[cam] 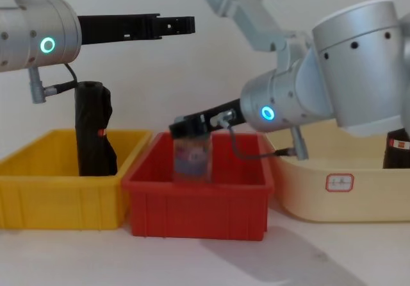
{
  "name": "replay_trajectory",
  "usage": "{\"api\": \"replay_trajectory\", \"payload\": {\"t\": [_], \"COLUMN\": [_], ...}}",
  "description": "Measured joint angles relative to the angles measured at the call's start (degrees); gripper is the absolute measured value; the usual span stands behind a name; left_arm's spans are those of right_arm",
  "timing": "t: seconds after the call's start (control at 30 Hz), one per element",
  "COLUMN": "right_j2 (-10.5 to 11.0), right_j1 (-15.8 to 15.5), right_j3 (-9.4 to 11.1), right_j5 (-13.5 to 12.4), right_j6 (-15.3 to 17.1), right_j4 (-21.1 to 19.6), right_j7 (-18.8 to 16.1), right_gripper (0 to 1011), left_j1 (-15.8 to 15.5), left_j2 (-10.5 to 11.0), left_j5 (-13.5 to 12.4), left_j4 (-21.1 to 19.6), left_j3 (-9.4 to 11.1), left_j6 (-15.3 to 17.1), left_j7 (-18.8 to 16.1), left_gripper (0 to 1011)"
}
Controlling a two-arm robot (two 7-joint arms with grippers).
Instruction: Pick up the garbage bag with the one hand and transfer it to the other hand.
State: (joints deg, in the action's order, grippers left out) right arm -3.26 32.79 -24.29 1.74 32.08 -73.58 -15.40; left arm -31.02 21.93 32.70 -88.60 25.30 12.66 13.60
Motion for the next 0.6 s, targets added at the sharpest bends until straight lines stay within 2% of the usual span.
{"api": "replay_trajectory", "payload": {"t": [0.33,0.6], "right_j2": [-0.12,0.65], "right_j1": [-0.71,-1.05], "right_j3": [4.56,9.49], "right_j5": [-0.67,-1.41], "right_j6": [-1.02,-1.99], "right_j4": [-3.08,-5.28], "right_j7": [2.79,5.13], "right_gripper": [666,667], "left_j1": [0.00,0.00], "left_j2": [0.00,0.00], "left_j5": [0.00,0.00], "left_j4": [0.00,0.00], "left_j3": [0.00,0.00], "left_j6": [0.00,0.00], "left_j7": [0.00,0.00], "left_gripper": [1002,1002]}}
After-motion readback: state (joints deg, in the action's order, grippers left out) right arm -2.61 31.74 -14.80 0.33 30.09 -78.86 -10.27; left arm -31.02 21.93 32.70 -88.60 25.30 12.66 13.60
